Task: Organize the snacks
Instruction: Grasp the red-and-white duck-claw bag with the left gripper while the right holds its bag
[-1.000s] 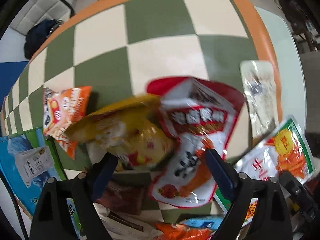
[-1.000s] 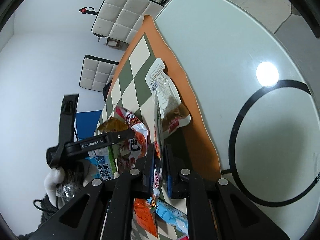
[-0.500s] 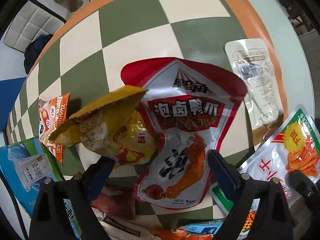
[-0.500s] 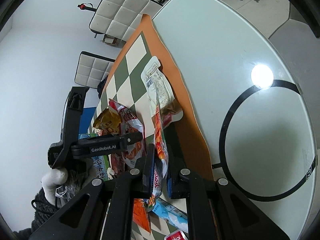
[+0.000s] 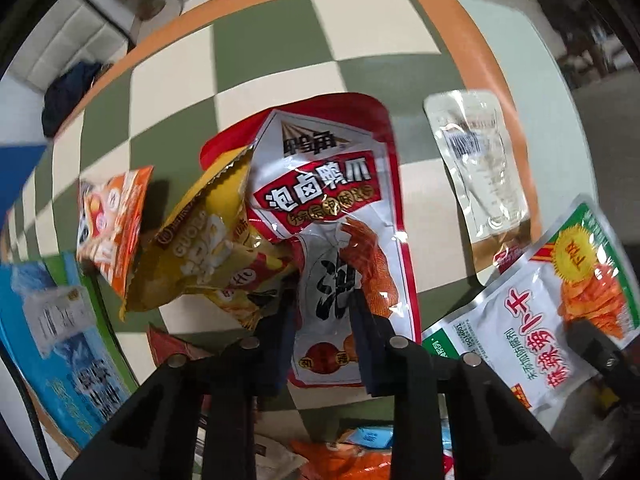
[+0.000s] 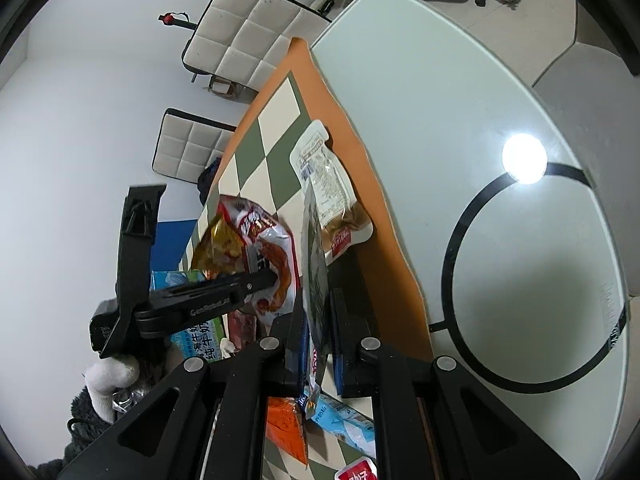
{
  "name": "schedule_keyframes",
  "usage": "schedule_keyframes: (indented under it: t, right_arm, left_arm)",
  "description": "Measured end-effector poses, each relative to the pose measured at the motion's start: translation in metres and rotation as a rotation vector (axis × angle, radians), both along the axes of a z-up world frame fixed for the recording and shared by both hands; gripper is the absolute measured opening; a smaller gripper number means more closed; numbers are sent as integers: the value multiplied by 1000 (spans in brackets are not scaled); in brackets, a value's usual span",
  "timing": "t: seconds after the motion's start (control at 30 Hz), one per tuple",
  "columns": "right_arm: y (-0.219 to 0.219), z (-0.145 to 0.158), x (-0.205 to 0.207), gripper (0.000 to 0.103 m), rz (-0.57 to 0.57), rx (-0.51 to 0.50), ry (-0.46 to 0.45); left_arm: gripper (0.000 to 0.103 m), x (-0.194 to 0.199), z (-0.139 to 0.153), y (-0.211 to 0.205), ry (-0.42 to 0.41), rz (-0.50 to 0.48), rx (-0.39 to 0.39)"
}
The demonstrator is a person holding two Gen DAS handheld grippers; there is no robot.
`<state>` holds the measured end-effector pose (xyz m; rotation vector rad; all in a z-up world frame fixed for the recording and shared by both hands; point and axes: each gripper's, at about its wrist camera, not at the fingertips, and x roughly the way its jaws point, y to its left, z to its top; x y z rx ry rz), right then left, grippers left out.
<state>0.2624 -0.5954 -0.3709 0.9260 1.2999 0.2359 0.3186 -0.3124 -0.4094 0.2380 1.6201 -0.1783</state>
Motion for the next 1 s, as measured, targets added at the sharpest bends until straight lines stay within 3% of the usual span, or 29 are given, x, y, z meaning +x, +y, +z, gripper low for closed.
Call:
schedule_keyframes:
  t: [0.23, 0.3, 0.43, 0.5, 0.57, 0.63, 0.67, 0.73, 0.77, 0.8, 0.83, 0.9, 1.0]
  right_arm:
    - [-6, 1, -6, 11, -7, 9, -1]
    - [-6, 1, -6, 11, -8, 12, -1]
    - [-7, 2, -4, 11, -4, 15, 2]
    - [-7, 1, -4, 11, -3, 15, 4]
    - [-7, 1, -3, 11, -2, 14, 6]
    - [-7, 1, -3, 11, 0, 13, 10]
    - [-7, 1, -3, 11, 1, 11, 11]
    - [-8, 1, -4, 11, 2, 7, 13]
    - [-8, 1, -5, 11, 1, 6, 13]
    - [-8, 1, -5, 11, 0, 6, 14]
    - [-9, 1, -5, 11, -3, 5, 17]
    - [-9, 1, -6, 11, -7, 4, 19]
    - [-10, 4, -7, 11, -12, -6, 13]
  left_arm:
    - [25, 0, -3, 25, 59, 118, -126]
    - [26, 8, -12, 33, 98, 147, -132]
    - [38, 19, -28, 36, 115, 178, -97]
    - [47, 20, -32, 22, 98, 148, -53]
    - [73, 18, -39, 7, 87, 100, 16]
    - [86, 18, -44, -4, 77, 84, 67]
    - [87, 23, -45, -9, 75, 85, 66]
    - [82, 21, -47, -12, 69, 97, 44]
    - [63, 27, -48, -17, 67, 95, 22]
    - [52, 47, -43, -19, 69, 86, -11]
    - [37, 44, -39, -25, 39, 58, 24]
    - [34, 37, -37, -40, 5, 21, 55]
    - [29, 23, -38, -41, -1, 33, 37]
